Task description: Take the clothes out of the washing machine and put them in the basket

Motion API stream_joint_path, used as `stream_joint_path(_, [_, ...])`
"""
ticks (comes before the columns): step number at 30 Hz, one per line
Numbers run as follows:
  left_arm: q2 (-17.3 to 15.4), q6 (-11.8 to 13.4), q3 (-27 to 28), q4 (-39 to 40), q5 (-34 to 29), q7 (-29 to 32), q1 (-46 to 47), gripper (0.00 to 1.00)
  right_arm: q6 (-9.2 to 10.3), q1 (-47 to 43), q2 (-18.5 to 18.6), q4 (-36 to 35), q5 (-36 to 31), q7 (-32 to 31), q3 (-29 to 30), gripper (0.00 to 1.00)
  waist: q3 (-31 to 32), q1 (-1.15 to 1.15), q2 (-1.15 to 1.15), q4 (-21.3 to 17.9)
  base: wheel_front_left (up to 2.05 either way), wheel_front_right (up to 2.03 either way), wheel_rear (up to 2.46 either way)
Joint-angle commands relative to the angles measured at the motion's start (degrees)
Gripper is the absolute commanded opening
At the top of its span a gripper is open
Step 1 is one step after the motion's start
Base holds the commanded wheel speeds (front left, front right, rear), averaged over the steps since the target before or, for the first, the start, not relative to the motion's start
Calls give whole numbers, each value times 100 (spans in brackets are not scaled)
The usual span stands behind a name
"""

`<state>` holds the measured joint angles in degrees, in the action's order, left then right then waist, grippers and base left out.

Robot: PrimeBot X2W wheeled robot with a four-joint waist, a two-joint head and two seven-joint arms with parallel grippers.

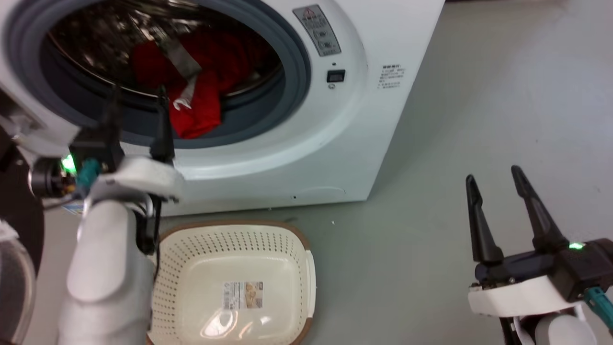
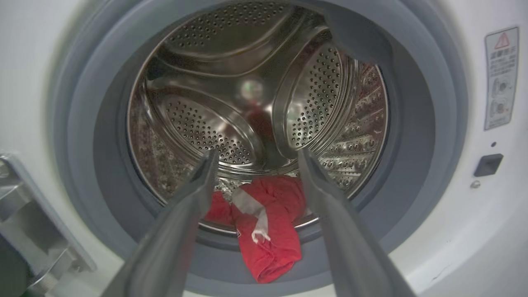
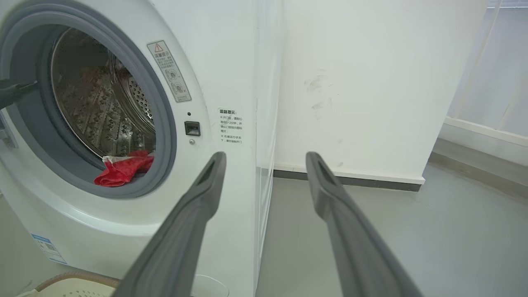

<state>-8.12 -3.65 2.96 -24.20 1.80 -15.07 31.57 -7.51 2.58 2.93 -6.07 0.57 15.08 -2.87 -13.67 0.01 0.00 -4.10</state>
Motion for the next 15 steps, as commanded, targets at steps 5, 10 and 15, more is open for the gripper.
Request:
stream_joint_path(5, [-291,-107,-33,-755,-41,-16,1034,100,4,383,-10,-105,124,14,42,100,-784,-1,0,-376,0,0,0])
stream_joint_path(10, [-651,-253,-217,-1754,-50,186,2397,100,4,750,-11,-208,319,14,102,100,-1499,-1,0,-587,0,0,0])
stream_joint_path(15, [-937,-326,-371,-2400,-8,552,3389,100,4,998,-11,-276,493,14,123,100,-2011,-1,0,-731,0,0,0])
